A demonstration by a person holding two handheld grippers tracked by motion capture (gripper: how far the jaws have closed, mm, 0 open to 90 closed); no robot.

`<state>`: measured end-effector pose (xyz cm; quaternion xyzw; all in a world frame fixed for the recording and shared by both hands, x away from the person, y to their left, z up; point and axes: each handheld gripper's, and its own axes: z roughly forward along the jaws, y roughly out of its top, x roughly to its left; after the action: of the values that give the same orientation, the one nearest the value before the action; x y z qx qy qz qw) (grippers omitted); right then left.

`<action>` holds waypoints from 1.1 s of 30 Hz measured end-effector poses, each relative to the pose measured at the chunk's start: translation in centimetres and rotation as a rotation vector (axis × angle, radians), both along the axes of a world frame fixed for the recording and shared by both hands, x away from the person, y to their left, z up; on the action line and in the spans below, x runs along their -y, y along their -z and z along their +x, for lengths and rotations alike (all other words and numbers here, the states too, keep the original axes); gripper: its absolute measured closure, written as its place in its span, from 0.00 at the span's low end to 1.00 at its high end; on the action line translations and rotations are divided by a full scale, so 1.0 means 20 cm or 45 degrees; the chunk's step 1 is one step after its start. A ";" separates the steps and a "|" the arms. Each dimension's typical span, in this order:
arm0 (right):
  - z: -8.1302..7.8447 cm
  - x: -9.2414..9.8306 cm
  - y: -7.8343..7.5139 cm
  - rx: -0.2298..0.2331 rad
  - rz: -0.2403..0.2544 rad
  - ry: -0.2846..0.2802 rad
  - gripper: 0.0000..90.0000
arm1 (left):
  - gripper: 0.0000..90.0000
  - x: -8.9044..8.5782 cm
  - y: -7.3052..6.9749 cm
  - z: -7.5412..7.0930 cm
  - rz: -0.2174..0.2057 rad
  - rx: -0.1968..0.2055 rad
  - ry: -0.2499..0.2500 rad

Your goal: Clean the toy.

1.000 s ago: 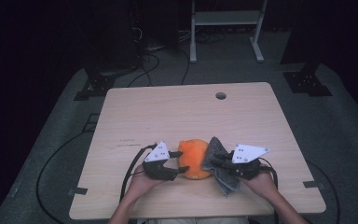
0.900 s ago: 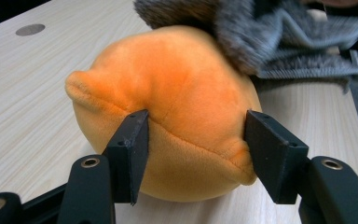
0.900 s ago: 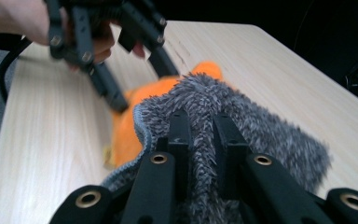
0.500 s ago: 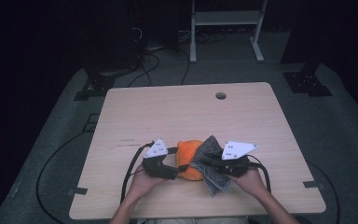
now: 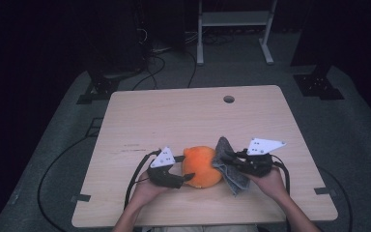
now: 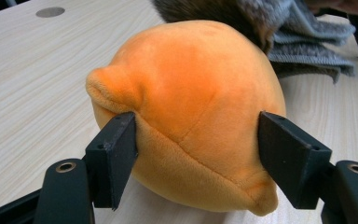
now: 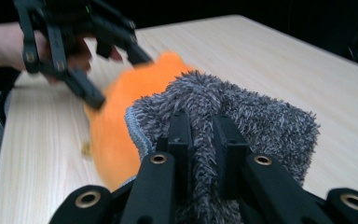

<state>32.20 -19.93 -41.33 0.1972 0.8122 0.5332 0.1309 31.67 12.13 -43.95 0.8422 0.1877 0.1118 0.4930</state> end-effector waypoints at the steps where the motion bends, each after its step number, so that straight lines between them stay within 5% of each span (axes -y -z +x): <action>1: 0.01 -0.03 -0.01 0.007 -0.003 -0.016 0.87 | 0.32 0.00 0.00 0.00 0.001 0.000 0.006; 6: 0.01 -0.14 0.00 -0.004 -0.056 -0.085 0.87 | 0.08 -0.03 -0.02 0.02 -0.050 -0.088 -0.044; 10: -0.07 -0.18 0.01 0.045 -0.067 -0.163 0.88 | 0.07 -0.03 -0.01 0.05 -0.121 -0.168 -0.065; 11: -0.08 -0.19 0.02 0.062 -0.077 -0.162 0.88 | 0.14 -0.02 -0.01 0.05 -0.113 -0.170 -0.047; 15: -0.08 -0.12 0.05 0.019 -0.053 -0.142 0.88 | 0.26 0.00 -0.01 0.03 -0.073 -0.096 -0.025; 20: -0.05 0.02 0.09 -0.043 -0.072 -0.050 0.88 | 0.29 0.00 -0.01 0.02 -0.066 -0.083 -0.009; 24: -0.05 0.07 0.09 -0.079 -0.064 -0.024 0.88 | 0.31 0.02 -0.01 0.00 -0.045 -0.022 0.028; 29: -0.06 -0.02 -0.02 -0.017 0.010 -0.101 0.87 | 0.32 0.04 -0.02 -0.03 -0.022 0.048 0.078; 33: -0.04 -0.15 -0.07 0.024 -0.038 -0.144 0.87 | 0.32 0.04 -0.02 -0.04 0.007 0.068 0.096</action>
<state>31.41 -17.03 -39.96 0.1440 0.8285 0.5295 0.1113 30.78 11.41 -43.51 0.8466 0.1422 0.1162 0.4995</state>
